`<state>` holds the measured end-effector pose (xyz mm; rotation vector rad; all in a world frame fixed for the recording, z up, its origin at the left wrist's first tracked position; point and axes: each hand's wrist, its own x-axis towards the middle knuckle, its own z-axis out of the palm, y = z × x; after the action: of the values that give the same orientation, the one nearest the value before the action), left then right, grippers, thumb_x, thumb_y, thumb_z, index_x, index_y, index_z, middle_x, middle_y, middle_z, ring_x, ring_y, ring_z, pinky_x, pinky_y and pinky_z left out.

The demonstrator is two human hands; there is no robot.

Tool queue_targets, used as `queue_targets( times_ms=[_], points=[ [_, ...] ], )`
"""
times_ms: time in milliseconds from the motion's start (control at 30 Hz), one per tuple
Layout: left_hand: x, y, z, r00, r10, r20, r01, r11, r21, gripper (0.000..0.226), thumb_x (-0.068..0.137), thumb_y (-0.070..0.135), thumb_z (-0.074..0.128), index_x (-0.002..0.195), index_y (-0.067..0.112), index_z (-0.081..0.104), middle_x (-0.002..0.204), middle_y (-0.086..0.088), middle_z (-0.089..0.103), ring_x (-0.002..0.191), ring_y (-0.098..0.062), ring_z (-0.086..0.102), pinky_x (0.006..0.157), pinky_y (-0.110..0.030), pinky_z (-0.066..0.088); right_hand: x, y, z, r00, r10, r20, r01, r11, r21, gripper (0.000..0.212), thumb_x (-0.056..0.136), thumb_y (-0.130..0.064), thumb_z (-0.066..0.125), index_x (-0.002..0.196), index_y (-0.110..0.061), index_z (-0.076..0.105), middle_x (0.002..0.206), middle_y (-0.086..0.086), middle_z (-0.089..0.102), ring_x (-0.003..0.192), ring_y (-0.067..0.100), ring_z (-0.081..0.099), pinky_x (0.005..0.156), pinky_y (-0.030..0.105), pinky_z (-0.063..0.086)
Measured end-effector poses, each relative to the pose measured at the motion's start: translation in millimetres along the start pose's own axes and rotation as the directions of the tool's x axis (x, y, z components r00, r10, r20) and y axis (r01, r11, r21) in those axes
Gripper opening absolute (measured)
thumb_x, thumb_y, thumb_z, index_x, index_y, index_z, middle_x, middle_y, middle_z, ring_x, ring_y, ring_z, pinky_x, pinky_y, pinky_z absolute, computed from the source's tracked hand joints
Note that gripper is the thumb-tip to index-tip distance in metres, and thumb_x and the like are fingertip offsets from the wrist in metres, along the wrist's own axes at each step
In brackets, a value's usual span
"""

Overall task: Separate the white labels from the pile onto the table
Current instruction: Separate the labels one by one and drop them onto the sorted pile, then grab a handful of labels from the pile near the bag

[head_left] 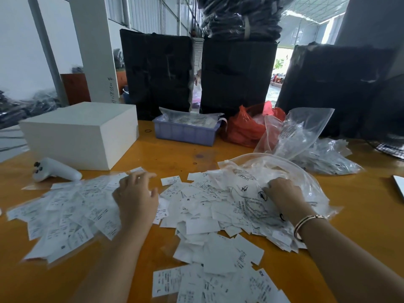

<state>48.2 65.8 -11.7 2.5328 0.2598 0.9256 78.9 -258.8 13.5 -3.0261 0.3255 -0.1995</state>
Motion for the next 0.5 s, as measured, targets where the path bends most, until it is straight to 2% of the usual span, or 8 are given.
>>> queue_targets(
  times_ms=[100, 200, 267, 333, 433, 500],
  points=[
    [-6.9, 12.7, 2.6, 0.944, 0.327, 0.048, -0.311, 0.927, -0.209, 0.024, 0.084, 0.009, 0.068, 0.107, 0.016, 0.067, 0.11, 0.001, 0.065, 0.104, -0.012, 0.053, 0.087, -0.023, 0.037, -0.9, -4.7, 1.0, 0.993, 0.013, -0.12, -0.01, 1.0, 0.026, 0.022, 0.092, -0.025, 0.049, 0.078, -0.016, 0.064, 0.083, 0.001, 0.06, 0.075, 0.021, 0.051, 0.075, 0.032, 0.04],
    [-17.0, 20.0, 8.0, 0.819, 0.517, 0.25, -0.413, 0.833, -0.369, 0.018, 0.09, 0.019, 0.061, 0.106, 0.026, 0.067, 0.102, 0.021, 0.057, 0.093, 0.015, 0.043, 0.086, -0.007, 0.032, -2.9, -5.9, 1.7, 0.984, 0.042, -0.173, -0.029, 0.997, 0.076, 0.025, 0.092, -0.025, 0.046, 0.073, -0.018, 0.063, 0.074, -0.001, 0.057, 0.071, 0.021, 0.052, 0.078, 0.034, 0.042],
    [-20.9, 20.7, 14.4, 0.764, 0.553, 0.333, -0.414, 0.815, -0.404, 0.017, 0.091, 0.024, 0.06, 0.105, 0.032, 0.066, 0.099, 0.026, 0.055, 0.091, 0.018, 0.044, 0.085, -0.01, 0.04, -4.7, -4.7, 2.4, 0.975, 0.029, -0.219, -0.015, 0.998, 0.064, 0.033, 0.093, -0.024, 0.044, 0.064, -0.018, 0.057, 0.07, -0.001, 0.057, 0.068, 0.02, 0.05, 0.074, 0.033, 0.036],
    [-21.5, 21.1, 18.3, 0.753, 0.552, 0.359, -0.4, 0.816, -0.417, 0.018, 0.091, 0.025, 0.06, 0.105, 0.034, 0.067, 0.099, 0.025, 0.058, 0.093, 0.013, 0.047, 0.084, -0.013, 0.046, -7.3, -4.0, -0.4, 0.954, 0.012, -0.3, 0.008, 0.998, 0.063, 0.035, 0.094, -0.023, 0.044, 0.063, -0.017, 0.059, 0.073, -0.001, 0.062, 0.07, 0.02, 0.051, 0.073, 0.033, 0.033],
    [-20.2, 19.9, 22.1, 0.767, 0.531, 0.359, -0.369, 0.824, -0.43, 0.017, 0.092, 0.024, 0.06, 0.104, 0.034, 0.067, 0.099, 0.025, 0.059, 0.093, 0.013, 0.048, 0.079, -0.009, 0.043, -10.6, -9.2, -12.1, 0.899, 0.009, -0.437, 0.077, 0.981, 0.178, 0.032, 0.095, -0.025, 0.045, 0.077, -0.016, 0.069, 0.08, 0.002, 0.067, 0.073, 0.021, 0.054, 0.075, 0.036, 0.038],
    [-19.6, 19.5, 22.4, 0.784, 0.51, 0.355, -0.348, 0.834, -0.428, 0.017, 0.092, 0.025, 0.06, 0.105, 0.033, 0.067, 0.099, 0.027, 0.056, 0.093, 0.019, 0.045, 0.076, -0.004, 0.036, -14.7, -19.1, -21.6, 0.869, 0.01, -0.495, 0.179, 0.926, 0.332, 0.025, 0.095, -0.026, 0.05, 0.088, -0.015, 0.072, 0.078, -0.001, 0.067, 0.069, 0.017, 0.054, 0.068, 0.032, 0.041]
  ],
)
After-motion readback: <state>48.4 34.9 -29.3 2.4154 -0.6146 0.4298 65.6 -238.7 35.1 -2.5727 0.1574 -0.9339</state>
